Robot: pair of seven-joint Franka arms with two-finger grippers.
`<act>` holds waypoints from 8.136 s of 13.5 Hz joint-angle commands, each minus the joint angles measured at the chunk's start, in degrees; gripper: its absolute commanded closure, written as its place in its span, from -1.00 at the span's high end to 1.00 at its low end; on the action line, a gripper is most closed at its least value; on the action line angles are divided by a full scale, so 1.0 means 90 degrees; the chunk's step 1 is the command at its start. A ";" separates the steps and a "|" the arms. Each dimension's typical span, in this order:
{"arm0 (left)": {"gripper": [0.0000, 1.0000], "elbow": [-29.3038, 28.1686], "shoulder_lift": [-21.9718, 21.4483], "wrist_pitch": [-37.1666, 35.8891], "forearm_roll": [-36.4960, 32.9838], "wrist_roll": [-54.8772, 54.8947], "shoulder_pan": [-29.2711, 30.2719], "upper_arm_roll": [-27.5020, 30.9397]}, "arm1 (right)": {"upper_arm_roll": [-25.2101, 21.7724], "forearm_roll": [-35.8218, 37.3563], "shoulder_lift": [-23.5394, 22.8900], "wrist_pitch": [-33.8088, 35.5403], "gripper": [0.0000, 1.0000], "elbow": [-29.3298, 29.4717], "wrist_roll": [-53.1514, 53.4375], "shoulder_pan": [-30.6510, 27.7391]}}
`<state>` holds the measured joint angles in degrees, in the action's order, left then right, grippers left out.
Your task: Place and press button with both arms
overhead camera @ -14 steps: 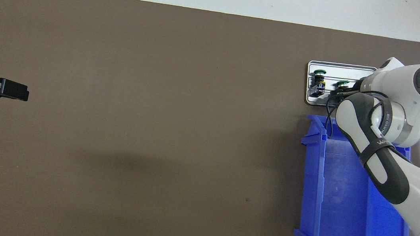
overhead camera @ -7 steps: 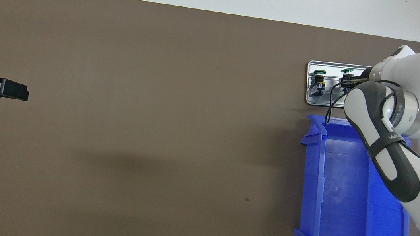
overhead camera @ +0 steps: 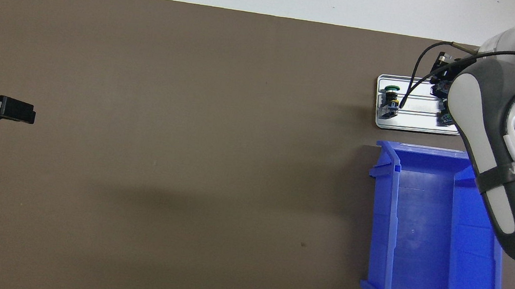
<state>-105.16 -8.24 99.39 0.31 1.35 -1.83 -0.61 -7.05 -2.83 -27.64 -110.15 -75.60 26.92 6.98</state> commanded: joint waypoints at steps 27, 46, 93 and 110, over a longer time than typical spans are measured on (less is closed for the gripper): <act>1.00 -0.0211 -0.0188 0.0070 -0.0103 0.0065 0.0028 -0.0001 | 0.0100 0.0870 -0.0923 -0.1890 -1.00 -0.1169 1.2644 0.4829; 1.00 -0.0211 -0.0188 0.0070 -0.0103 0.0065 0.0028 -0.0001 | 0.0090 0.0989 0.2454 -0.0428 1.00 -0.2703 0.5740 0.2294; 1.00 -0.0211 -0.0188 0.0070 -0.0103 0.0065 0.0028 -0.0001 | 0.0031 0.0167 0.3090 0.2415 1.00 -0.1463 -0.2063 -0.0209; 1.00 -0.0211 -0.0188 0.0070 -0.0103 0.0065 0.0028 -0.0001 | 0.0070 0.0109 0.3100 0.2464 1.00 -0.1463 -0.2063 -0.0141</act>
<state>-105.16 -8.24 99.39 0.31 1.35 -1.83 -0.61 -6.94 -0.88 -0.30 -87.75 -87.99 9.56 6.38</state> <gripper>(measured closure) 0.000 0.000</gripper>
